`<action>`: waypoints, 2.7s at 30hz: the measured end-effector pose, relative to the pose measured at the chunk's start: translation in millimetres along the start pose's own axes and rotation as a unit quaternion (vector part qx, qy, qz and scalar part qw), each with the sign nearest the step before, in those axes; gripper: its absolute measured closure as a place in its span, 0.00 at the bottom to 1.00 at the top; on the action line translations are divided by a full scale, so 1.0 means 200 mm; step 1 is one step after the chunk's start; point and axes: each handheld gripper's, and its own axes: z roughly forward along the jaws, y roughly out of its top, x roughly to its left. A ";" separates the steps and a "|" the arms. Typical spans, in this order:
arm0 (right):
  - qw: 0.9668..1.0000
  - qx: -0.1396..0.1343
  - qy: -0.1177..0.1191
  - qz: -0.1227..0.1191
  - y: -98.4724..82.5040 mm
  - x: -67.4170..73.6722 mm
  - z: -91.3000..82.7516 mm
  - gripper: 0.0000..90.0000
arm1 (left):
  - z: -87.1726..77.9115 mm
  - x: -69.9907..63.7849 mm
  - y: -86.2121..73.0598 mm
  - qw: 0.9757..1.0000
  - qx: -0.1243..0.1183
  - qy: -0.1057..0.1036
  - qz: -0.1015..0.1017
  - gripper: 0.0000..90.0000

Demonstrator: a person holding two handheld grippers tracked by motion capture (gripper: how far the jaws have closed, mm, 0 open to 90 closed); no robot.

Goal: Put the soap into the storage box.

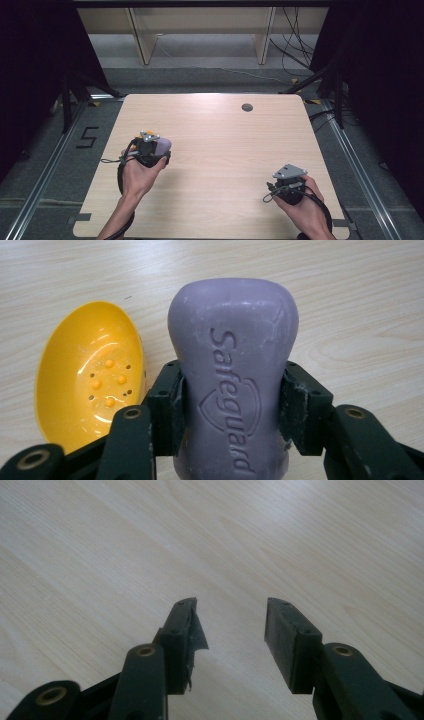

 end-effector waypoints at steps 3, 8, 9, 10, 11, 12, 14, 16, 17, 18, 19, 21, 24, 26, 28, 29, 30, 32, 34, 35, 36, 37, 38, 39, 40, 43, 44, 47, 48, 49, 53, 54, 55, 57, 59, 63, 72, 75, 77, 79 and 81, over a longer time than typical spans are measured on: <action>1.000 0.002 0.001 0.001 0.00 0.00 0.00 0.63 | -0.01 0.01 0.00 1.000 0.002 0.004 0.003 0.55; 1.000 0.003 -0.004 0.002 0.00 0.00 0.00 0.63 | -0.02 0.03 0.00 1.000 0.003 0.007 0.005 0.55; 1.000 0.005 -0.003 0.005 0.00 0.01 0.00 0.63 | -0.02 0.03 0.01 1.000 0.002 0.009 0.004 0.55; 1.000 0.005 -0.007 0.006 0.00 0.01 -0.01 0.63 | -0.02 0.03 0.00 1.000 0.001 0.009 -0.001 0.55; 1.000 0.006 -0.006 0.010 0.00 0.01 -0.01 0.63 | -0.02 0.03 0.01 1.000 0.001 0.011 0.001 0.55; 1.000 0.007 -0.003 0.010 0.00 0.01 -0.01 0.63 | -0.02 0.04 0.00 1.000 0.001 0.012 0.001 0.55; 1.000 0.006 -0.003 0.009 0.00 0.01 -0.01 0.63 | -0.02 0.04 0.01 1.000 0.002 0.015 0.001 0.55; 1.000 0.006 -0.003 0.009 0.00 0.01 -0.01 0.63 | -0.02 0.04 0.01 1.000 -0.002 0.016 -0.002 0.55; 1.000 0.003 -0.005 0.002 0.00 0.01 0.00 0.63 | -0.02 0.05 0.01 1.000 0.000 0.016 -0.001 0.55; 1.000 0.003 -0.006 0.000 0.00 0.00 0.00 0.63 | -0.03 0.05 0.01 1.000 -0.001 0.017 -0.001 0.55; 1.000 0.004 -0.004 0.003 0.00 0.01 0.00 0.63 | -0.03 0.05 0.01 1.000 0.000 0.018 0.001 0.55; 1.000 0.003 -0.005 0.001 0.00 0.01 0.00 0.63 | -0.03 0.06 0.01 1.000 -0.001 0.022 -0.002 0.55; 1.000 0.006 -0.003 0.009 0.00 0.01 -0.01 0.63 | -0.03 0.06 0.02 1.000 -0.004 0.022 -0.004 0.55; 1.000 0.003 -0.005 0.001 0.00 0.01 0.00 0.63 | -0.03 0.07 0.02 1.000 -0.003 0.022 -0.004 0.55; 1.000 0.004 -0.005 0.002 0.00 0.01 0.00 0.63 | -0.03 0.07 0.02 1.000 -0.002 0.026 -0.004 0.55; 1.000 0.004 -0.005 0.002 0.00 0.01 0.00 0.63 | -0.04 0.07 0.02 1.000 -0.001 0.027 -0.004 0.55; 1.000 0.007 -0.002 0.011 0.00 0.01 -0.01 0.63 | -0.04 0.07 0.02 1.000 -0.001 0.028 -0.003 0.55; 1.000 0.004 -0.005 0.003 0.00 0.01 0.00 0.63 | -0.04 0.08 0.02 1.000 -0.002 0.028 -0.002 0.55; 1.000 0.004 -0.005 0.001 0.00 0.01 0.00 0.63 | -0.04 0.08 0.02 1.000 -0.003 0.028 -0.002 0.55; 1.000 0.004 -0.005 0.001 0.00 0.01 0.00 0.63 | -0.04 0.08 0.02 1.000 -0.003 0.027 -0.002 0.55; 1.000 0.004 -0.004 0.002 0.00 0.01 0.00 0.63 | -0.04 0.08 0.02 1.000 -0.004 0.028 -0.003 0.55; 1.000 0.004 -0.004 0.002 0.00 0.01 0.00 0.63 | -0.04 0.08 0.02 1.000 -0.005 0.030 -0.003 0.55; 1.000 0.004 -0.004 0.002 0.00 0.01 0.00 0.63 | -0.04 0.08 0.02 0.999 -0.005 0.031 -0.004 0.55; 1.000 0.004 -0.005 0.002 0.00 0.01 0.00 0.63 | -0.04 0.09 0.02 0.999 -0.005 0.032 -0.004 0.55; 1.000 0.002 -0.007 -0.003 0.00 0.00 0.00 0.63 | -0.04 0.09 0.02 0.999 -0.004 0.032 -0.005 0.55; 1.000 0.001 -0.007 -0.003 0.00 0.00 0.00 0.63 | -0.04 0.09 0.02 0.999 -0.007 0.035 -0.009 0.55; 1.000 0.004 -0.006 0.001 0.00 0.01 0.00 0.63 | -0.04 0.09 0.03 0.999 -0.005 0.035 -0.006 0.55; 1.000 0.007 -0.003 0.009 0.00 0.01 -0.01 0.63 | -0.04 0.10 0.03 0.999 -0.005 0.036 -0.004 0.55; 1.000 0.008 -0.002 0.011 0.00 0.01 -0.01 0.63 | -0.04 0.10 0.03 0.999 -0.006 0.037 -0.006 0.55; 1.000 0.007 -0.003 0.011 0.00 0.01 -0.01 0.63 | -0.04 0.10 0.03 0.999 -0.007 0.038 -0.008 0.55; 1.000 0.007 -0.003 0.011 0.00 0.01 -0.01 0.63 | -0.04 0.11 0.03 0.999 -0.006 0.041 -0.007 0.55; 1.000 0.007 -0.003 0.011 0.00 0.01 -0.01 0.63 | -0.04 0.11 0.03 0.999 -0.007 0.040 -0.008 0.55; 1.000 0.007 -0.003 0.011 0.00 0.01 -0.01 0.63 | -0.04 0.11 0.03 0.999 -0.007 0.040 -0.008 0.55; 1.000 0.003 -0.007 0.006 0.00 0.01 0.00 0.63 | -0.05 0.12 0.03 0.999 -0.007 0.041 -0.010 0.55; 1.000 0.003 -0.007 0.005 0.00 0.01 0.00 0.63 | -0.05 0.13 0.04 0.999 -0.008 0.043 -0.010 0.55; 1.000 0.006 -0.006 0.012 0.00 0.01 -0.01 0.63 | -0.05 0.14 0.04 0.999 -0.009 0.046 -0.013 0.55; 1.000 0.003 -0.007 0.010 0.00 0.01 -0.01 0.63 | -0.05 0.17 0.05 0.998 -0.005 0.055 -0.020 0.55; 1.000 0.000 -0.009 0.000 0.00 0.01 0.00 0.63 | -0.05 0.18 0.05 0.998 0.000 0.055 -0.022 0.55; 1.000 0.000 -0.009 0.001 0.00 0.01 0.00 0.63 | -0.05 0.18 0.05 0.998 0.001 0.059 -0.023 0.55; 1.000 0.000 -0.009 0.001 0.00 0.01 0.00 0.63 | -0.04 0.19 0.05 0.998 0.000 0.060 -0.027 0.55; 1.000 0.002 -0.007 0.006 0.00 0.01 0.00 0.63 | -0.04 0.19 0.05 0.998 0.003 0.063 -0.026 0.55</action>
